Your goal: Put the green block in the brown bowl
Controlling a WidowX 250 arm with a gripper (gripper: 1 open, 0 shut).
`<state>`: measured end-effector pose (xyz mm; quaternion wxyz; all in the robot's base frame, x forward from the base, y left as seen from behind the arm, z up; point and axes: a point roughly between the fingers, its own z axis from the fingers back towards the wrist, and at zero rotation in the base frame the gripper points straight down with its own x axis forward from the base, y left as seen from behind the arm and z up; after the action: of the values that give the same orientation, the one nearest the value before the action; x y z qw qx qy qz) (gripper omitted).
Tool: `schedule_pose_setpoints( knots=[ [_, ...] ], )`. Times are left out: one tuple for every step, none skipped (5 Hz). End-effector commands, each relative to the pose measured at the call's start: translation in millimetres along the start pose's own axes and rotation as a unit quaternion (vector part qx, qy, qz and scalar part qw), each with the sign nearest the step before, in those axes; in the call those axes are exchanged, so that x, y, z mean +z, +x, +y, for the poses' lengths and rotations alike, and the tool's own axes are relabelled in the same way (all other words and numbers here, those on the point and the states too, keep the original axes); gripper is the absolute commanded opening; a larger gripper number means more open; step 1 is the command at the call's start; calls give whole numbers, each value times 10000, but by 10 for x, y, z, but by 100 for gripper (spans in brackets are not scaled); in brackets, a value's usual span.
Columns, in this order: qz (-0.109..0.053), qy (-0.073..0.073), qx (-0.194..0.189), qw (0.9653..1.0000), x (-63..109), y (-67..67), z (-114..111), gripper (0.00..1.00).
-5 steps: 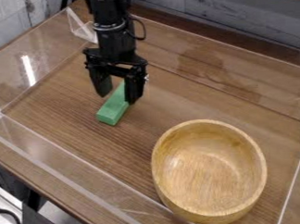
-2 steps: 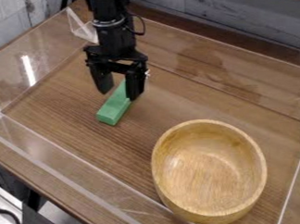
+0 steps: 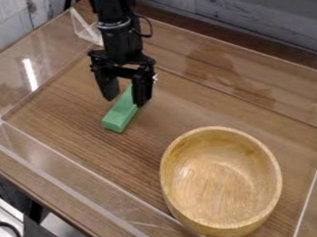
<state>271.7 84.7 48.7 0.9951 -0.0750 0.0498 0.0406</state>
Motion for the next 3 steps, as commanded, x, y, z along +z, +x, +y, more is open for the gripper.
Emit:
schedule_pose_setpoints(
  knots=[
    [-308,44,-31,9995,78,76,60,100],
    [-336,31,-88,9994,12,63,81,100],
    [-349,8,-124,9993,-49,58,92,100]
  ],
)
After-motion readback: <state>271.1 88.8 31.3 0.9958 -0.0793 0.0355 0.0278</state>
